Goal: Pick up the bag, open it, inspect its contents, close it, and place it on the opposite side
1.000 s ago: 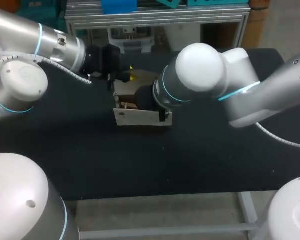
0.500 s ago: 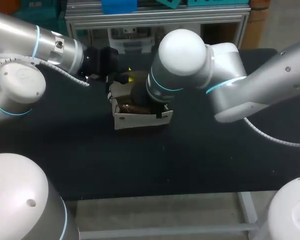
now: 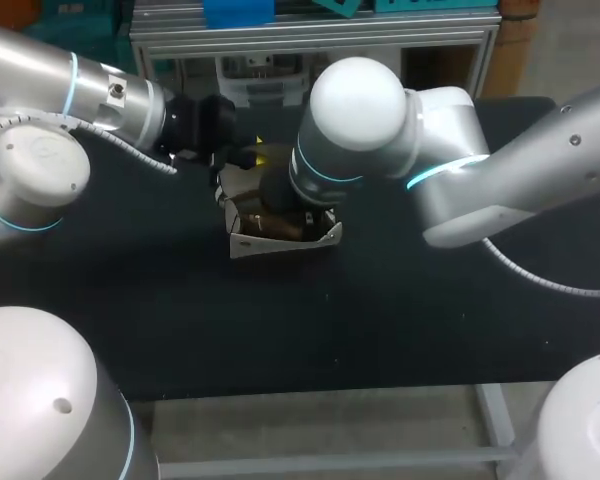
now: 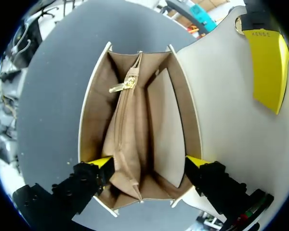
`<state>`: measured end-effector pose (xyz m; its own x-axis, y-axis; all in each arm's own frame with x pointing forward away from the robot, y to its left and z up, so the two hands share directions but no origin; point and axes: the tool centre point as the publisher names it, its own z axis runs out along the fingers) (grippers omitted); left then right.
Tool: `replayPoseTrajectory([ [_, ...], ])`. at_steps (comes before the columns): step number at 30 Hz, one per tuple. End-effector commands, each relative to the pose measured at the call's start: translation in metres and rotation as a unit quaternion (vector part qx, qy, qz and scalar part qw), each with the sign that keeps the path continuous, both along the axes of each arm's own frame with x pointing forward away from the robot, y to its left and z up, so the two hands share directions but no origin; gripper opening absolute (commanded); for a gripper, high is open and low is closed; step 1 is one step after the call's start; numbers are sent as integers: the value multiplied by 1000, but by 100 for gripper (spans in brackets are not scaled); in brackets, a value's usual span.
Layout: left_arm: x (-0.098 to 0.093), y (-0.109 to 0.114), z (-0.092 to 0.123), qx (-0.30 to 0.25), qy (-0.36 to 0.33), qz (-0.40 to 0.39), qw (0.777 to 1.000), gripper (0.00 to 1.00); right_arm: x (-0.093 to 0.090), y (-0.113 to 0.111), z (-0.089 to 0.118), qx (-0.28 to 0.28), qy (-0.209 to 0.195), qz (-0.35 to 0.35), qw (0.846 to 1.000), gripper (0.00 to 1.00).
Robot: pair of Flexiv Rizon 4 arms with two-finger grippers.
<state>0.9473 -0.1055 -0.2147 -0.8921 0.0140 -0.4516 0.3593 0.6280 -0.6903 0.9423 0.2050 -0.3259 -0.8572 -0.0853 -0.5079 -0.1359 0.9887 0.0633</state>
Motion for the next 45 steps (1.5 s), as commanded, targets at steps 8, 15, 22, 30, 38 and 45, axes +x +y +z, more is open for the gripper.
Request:
replayPoseTrajectory([
  [8,-3,-1,2,-2,0,-2,1000,0,4,1,-5,-1,1,-2,1000,100],
  [15,-3,-1,2,-2,0,-2,1000,0,3,0,-4,-1,0,-2,1000,100],
  [22,-4,0,1,-1,1,-3,1000,0,1,2,-1,4,-10,-3,1000,39],
  [30,-6,0,0,0,2,-3,1000,0,-1,3,4,8,-22,-4,1000,0],
  [38,-7,0,0,3,1,-2,1000,0,-7,-1,26,24,-60,-15,998,0],
  [45,-9,-3,0,5,2,-3,1000,0,-15,-3,43,32,-86,-15,996,2],
])
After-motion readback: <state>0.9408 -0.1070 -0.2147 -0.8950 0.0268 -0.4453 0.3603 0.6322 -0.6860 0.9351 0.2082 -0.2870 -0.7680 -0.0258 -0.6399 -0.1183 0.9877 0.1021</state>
